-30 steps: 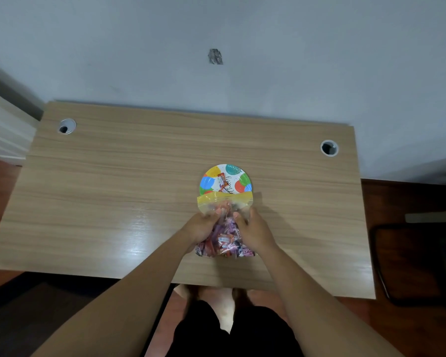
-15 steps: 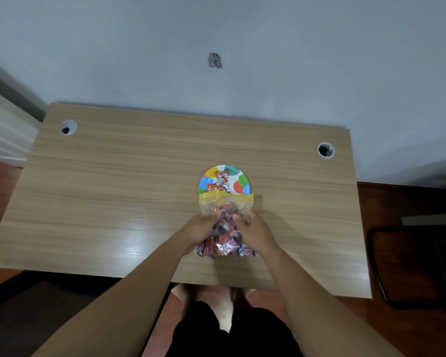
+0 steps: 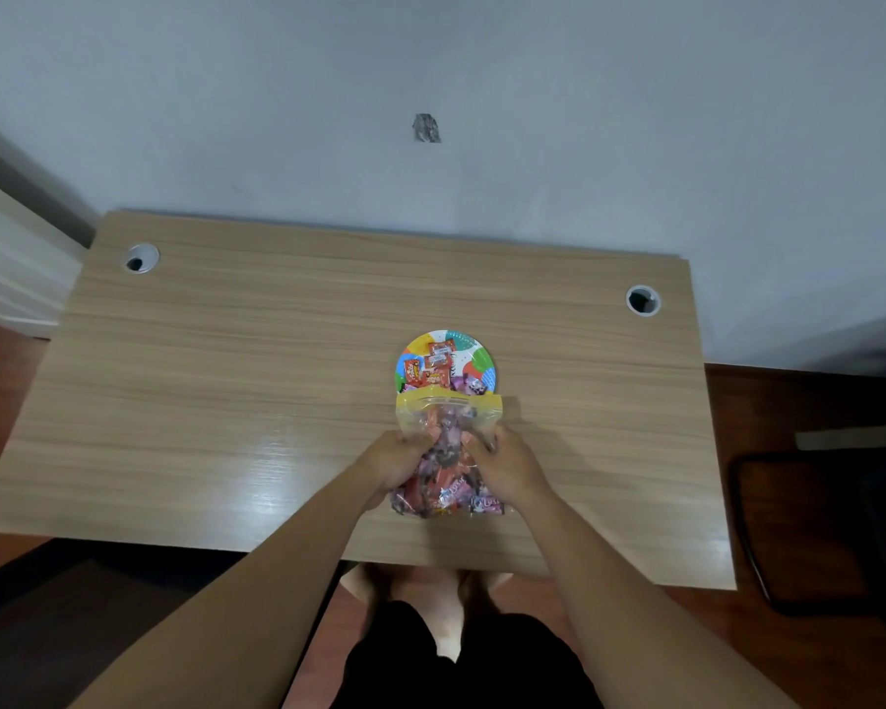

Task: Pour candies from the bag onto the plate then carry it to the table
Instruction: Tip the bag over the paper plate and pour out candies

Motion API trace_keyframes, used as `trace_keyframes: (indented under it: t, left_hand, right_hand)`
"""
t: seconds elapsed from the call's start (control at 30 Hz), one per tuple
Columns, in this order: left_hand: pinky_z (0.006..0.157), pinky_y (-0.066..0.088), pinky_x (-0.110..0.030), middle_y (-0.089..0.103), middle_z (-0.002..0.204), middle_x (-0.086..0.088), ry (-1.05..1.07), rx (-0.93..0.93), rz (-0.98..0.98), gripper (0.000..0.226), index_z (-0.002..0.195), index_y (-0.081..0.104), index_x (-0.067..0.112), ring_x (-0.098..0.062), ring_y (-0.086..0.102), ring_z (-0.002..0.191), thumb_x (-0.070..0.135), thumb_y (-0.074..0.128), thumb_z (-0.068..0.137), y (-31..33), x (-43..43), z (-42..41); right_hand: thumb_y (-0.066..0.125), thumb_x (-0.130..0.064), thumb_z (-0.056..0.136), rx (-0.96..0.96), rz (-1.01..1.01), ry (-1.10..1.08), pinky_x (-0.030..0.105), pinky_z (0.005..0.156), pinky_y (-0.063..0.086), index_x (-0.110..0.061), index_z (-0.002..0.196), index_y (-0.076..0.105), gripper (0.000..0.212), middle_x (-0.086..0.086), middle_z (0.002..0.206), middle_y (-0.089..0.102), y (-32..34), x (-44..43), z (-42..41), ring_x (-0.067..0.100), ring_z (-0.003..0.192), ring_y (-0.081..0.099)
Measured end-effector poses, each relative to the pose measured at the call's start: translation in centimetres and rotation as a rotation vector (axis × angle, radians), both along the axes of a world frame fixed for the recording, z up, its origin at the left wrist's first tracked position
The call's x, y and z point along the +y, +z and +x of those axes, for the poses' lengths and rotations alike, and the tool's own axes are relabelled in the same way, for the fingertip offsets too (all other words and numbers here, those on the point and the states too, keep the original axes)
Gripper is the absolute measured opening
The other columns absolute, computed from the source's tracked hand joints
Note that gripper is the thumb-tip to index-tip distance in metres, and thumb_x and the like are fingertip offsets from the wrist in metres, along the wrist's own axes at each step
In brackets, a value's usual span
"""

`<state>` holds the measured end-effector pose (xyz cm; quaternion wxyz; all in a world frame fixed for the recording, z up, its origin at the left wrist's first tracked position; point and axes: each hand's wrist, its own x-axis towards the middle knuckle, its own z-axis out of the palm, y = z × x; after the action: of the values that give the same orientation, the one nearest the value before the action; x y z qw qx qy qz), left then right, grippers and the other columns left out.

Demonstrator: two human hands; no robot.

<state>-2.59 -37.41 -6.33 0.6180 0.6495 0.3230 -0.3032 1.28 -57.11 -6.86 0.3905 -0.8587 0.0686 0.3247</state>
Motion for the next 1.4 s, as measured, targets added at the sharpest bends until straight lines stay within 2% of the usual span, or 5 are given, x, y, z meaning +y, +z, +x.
trace_keyframes:
  t: [0.5,0.67,1.0,1.23,1.4]
  left_hand:
    - [0.116,0.053,-0.049,0.084,0.119,0.000,0.020,-0.012,-0.061,0.044,0.124,0.079,0.020,-0.023,0.078,0.115,0.052,0.070,0.096,0.4,0.6,-0.1]
    - [0.109,0.052,-0.038,0.084,0.120,-0.003,-0.018,-0.023,-0.132,0.035,0.124,0.079,0.013,-0.024,0.074,0.125,0.040,0.066,0.105,1.0,0.4,-0.2]
    - [0.111,0.057,-0.047,0.084,0.117,-0.012,-0.019,0.002,-0.120,0.027,0.123,0.078,0.008,-0.031,0.079,0.115,0.026,0.070,0.104,1.2,0.7,-0.4]
    - [0.067,0.059,-0.033,0.080,0.102,-0.014,-0.001,0.009,-0.156,0.025,0.124,0.076,-0.001,-0.026,0.074,0.087,0.010,0.071,0.102,1.9,0.9,-0.9]
    - [0.054,0.060,-0.030,0.081,0.107,-0.025,0.017,0.018,-0.141,0.026,0.124,0.075,-0.003,-0.026,0.075,0.080,0.010,0.073,0.101,2.4,0.8,-0.8]
  right_hand:
    - [0.064,-0.044,0.103,-0.024,0.040,-0.006,0.036,0.082,0.049,-0.011,0.100,0.065,0.034,0.005,0.098,0.072,1.5,-0.4,-0.2,0.026,0.095,0.067]
    - [0.061,-0.049,0.102,0.028,0.094,-0.006,0.036,0.099,0.055,-0.020,0.126,0.070,0.039,-0.003,0.122,0.077,2.4,-0.6,-0.2,0.019,0.114,0.071]
    - [0.061,-0.063,0.091,0.067,0.046,-0.014,0.040,0.085,0.056,-0.009,0.109,0.066,0.057,0.012,0.105,0.075,1.7,-0.6,-0.1,0.030,0.095,0.071]
    - [0.068,-0.034,0.104,0.041,0.057,-0.019,0.029,0.057,0.029,-0.024,0.074,0.042,0.041,-0.007,0.072,0.042,3.1,-0.5,-0.4,0.010,0.063,0.039]
    - [0.069,-0.047,0.100,0.063,0.093,-0.059,0.033,0.066,0.039,-0.010,0.095,0.062,0.039,0.000,0.085,0.059,3.1,-0.8,-0.7,0.018,0.073,0.053]
